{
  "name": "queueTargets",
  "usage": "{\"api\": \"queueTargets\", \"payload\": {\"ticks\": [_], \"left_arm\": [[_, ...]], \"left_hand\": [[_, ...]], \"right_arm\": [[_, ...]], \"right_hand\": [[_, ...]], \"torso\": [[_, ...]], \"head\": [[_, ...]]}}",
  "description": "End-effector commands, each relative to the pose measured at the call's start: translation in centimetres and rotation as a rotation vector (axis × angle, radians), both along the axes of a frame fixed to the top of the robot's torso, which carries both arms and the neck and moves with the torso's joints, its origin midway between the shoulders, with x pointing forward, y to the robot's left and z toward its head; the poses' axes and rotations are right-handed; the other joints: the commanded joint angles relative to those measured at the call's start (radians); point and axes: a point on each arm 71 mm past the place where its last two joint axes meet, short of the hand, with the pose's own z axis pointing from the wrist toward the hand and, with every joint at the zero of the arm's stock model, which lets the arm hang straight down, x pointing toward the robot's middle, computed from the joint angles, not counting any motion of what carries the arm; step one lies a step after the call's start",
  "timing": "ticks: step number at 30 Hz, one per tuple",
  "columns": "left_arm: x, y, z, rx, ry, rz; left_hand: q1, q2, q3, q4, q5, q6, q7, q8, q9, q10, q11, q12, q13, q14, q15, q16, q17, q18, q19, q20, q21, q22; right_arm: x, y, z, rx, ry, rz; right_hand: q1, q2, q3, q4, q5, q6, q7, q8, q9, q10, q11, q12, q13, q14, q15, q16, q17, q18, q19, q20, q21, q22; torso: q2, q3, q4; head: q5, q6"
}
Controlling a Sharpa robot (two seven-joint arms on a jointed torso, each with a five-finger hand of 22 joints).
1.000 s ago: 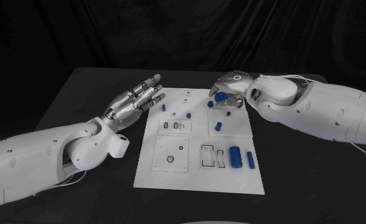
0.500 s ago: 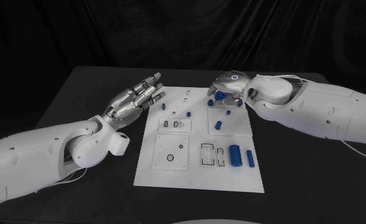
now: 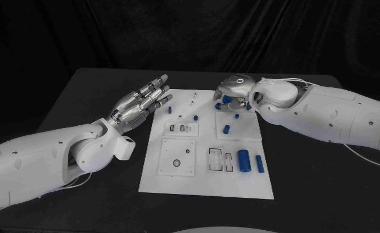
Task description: Assemble the parts on the task board
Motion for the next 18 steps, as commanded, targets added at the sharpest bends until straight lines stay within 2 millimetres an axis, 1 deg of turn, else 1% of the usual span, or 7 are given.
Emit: {"api": "queueTargets", "payload": {"ticks": [1,4,8,10,18], "left_arm": [[0.0,0.0,0.79,-0.069,-0.068,-0.002],[0.07,0.01,0.75,-0.067,-0.066,-0.002],[0.14,-0.01,0.7,-0.065,-0.064,-0.004],[0.16,-0.02,0.68,-0.064,-0.063,-0.005],[0.18,-0.03,0.62,-0.061,-0.057,-0.01]], "left_hand": [[0.014,0.0,0.002,-0.007,0.009,0.001,0.006,-0.001,0.0,-0.002,0.008,-0.003,-0.002,0.0,0.011,-0.007,-0.002,-0.009,-0.001,0.009,-0.006,-0.002],[0.016,0.0,0.003,-0.009,0.012,0.001,0.006,-0.001,0.0,-0.002,0.009,-0.003,-0.002,0.0,0.012,-0.007,-0.002,-0.009,-0.001,0.011,-0.006,-0.002],[0.017,0.0,0.005,-0.012,0.016,0.001,0.007,-0.001,0.0,-0.002,0.01,-0.003,-0.002,0.0,0.013,-0.007,-0.002,-0.008,-0.001,0.013,-0.006,-0.002],[0.019,0.0,0.006,-0.014,0.019,0.001,0.007,-0.001,0.0,-0.002,0.011,-0.003,-0.002,0.0,0.015,-0.007,-0.002,-0.007,-0.001,0.016,-0.006,-0.002],[0.022,0.001,0.009,-0.022,0.025,0.006,0.013,0.0,0.001,-0.002,0.015,-0.003,-0.002,0.0,0.022,-0.007,-0.002,-0.005,-0.001,0.025,-0.006,-0.002]], "right_arm": [[-0.01,0.09,-0.15,0.013,-0.007,0.016],[0.03,0.1,-0.35,0.013,-0.005,0.018],[0.02,0.12,-0.65,0.015,-0.003,0.021],[0.01,0.14,-0.77,0.017,-0.004,0.023],[0.04,0.14,-1.08,0.022,-0.007,0.033]], "right_hand": [[-0.007,0.005,0.013,0.001,0.002,0.02,0.0,0.009,0.005,0.016,-0.003,0.009,0.0,0.002,0.004,0.012,0.014,-0.01,-0.006,0.003,0.012,0.013],[-0.006,0.005,0.018,0.0,0.003,0.026,-0.002,0.01,0.007,0.019,-0.005,0.01,0.0,0.004,0.003,0.023,0.032,-0.012,-0.004,0.003,0.021,0.027],[-0.007,0.004,0.028,0.0,0.003,0.035,-0.003,0.013,0.01,0.028,-0.005,0.013,0.0,0.004,0.002,0.029,0.041,-0.013,-0.005,0.003,0.028,0.037],[-0.005,0.004,0.041,0.0,0.004,0.049,-0.004,0.017,0.014,0.044,-0.006,0.017,0.0,0.002,0.002,0.032,0.045,-0.014,-0.007,0.003,0.034,0.045],[0.002,-0.003,0.095,0.0,0.006,0.09,-0.002,0.029,0.03,0.103,-0.005,0.021,-0.002,-0.002,0.003,0.042,0.062,-0.015,-0.015,0.003,0.05,0.071]], "torso": [[0.0,-0.0004,-0.0012],[0.0,-0.0007,-0.0017],[0.0,-0.0005,0.0003],[-0.001,0.0,0.0001],[-0.001,-0.0012,-0.0003]], "head": [[0.001,-0.001],[0.002,-0.002],[0.002,-0.004],[0.003,-0.005],[0.006,-0.008]]}}
